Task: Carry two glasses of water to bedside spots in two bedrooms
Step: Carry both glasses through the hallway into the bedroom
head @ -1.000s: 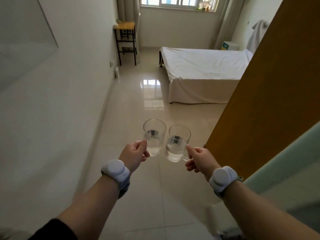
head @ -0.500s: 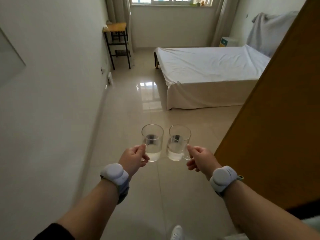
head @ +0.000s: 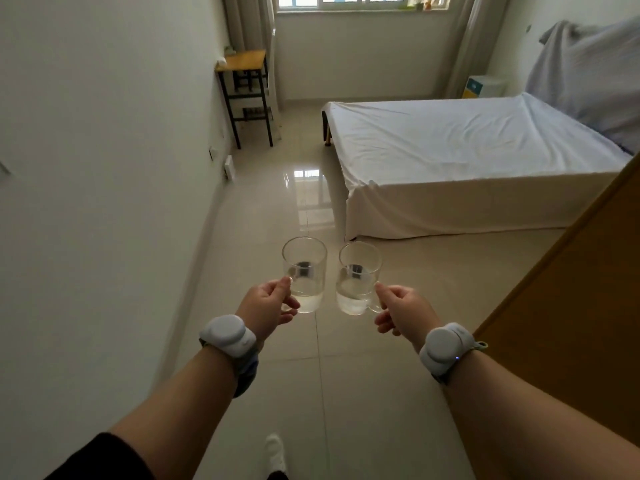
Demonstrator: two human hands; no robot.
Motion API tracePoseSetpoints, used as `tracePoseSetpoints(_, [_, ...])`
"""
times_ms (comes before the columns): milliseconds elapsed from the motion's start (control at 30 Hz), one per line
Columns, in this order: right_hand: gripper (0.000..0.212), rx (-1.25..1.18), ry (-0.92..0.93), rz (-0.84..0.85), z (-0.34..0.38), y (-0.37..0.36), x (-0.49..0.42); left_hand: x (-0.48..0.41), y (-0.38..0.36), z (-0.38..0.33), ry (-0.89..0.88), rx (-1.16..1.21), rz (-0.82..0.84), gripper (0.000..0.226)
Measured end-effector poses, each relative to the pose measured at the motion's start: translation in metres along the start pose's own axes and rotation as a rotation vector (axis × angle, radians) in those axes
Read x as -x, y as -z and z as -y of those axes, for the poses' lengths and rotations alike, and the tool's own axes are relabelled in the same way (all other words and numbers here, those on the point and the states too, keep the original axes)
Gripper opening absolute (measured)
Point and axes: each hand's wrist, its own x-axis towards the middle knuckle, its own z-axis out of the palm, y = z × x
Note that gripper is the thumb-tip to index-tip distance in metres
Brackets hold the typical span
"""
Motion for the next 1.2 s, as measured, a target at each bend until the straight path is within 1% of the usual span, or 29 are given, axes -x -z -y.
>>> tracePoseSetpoints(133, [0.032,-0.001,-0.022,-0.025,0.018,0.002,-0.055,-0.066,-0.006,-0.021,0.01,0.002,0.055,0.027])
tracePoseSetpoints(300, [0.031,-0.048,-0.054,-0.114,0.055,0.003,-0.131,-0.166,-0.013,-0.065,-0.004,-0.01,0.183,0.027])
tracePoseSetpoints(333, [0.031,-0.054,-0.062,-0.123,0.057,0.004,-0.133,-0.171,-0.016,-0.068,-0.01,-0.012,0.188,0.028])
tracePoseSetpoints(433, [0.031,-0.079,-0.079,-0.205,0.072,0.01,-0.171,-0.225,-0.026,-0.086,-0.03,-0.035,0.236,0.031])
tracePoseSetpoints(600, [0.031,-0.131,-0.108,-0.324,0.081,0.033,-0.226,-0.298,-0.055,-0.1,-0.045,-0.07,0.278,0.028])
tracePoseSetpoints(733, [0.031,-0.13,-0.119,-0.352,0.077,0.065,-0.272,-0.345,-0.093,-0.111,-0.04,-0.062,0.295,0.032])
tracePoseSetpoints(833, [0.032,-0.137,-0.112,-0.377,0.076,0.097,-0.309,-0.377,-0.128,-0.124,-0.036,-0.094,0.313,0.03])
tracePoseSetpoints(900, [0.033,-0.13,-0.112,-0.371,0.075,0.127,-0.341,-0.403,-0.16,-0.135,-0.034,-0.08,0.311,0.029])
tracePoseSetpoints(1000, [0.033,-0.122,-0.127,-0.369,0.08,0.152,-0.366,-0.42,-0.187,-0.145,-0.005,-0.054,0.291,0.027])
tracePoseSetpoints(1100, [0.031,-0.088,-0.121,-0.372,0.085,0.191,-0.403,-0.45,-0.227,-0.159,-0.01,-0.038,0.273,0.03])
tracePoseSetpoints(1200, [0.033,-0.108,-0.127,-0.381,0.091,0.221,-0.432,-0.479,-0.258,-0.174,-0.013,-0.035,0.286,0.032])
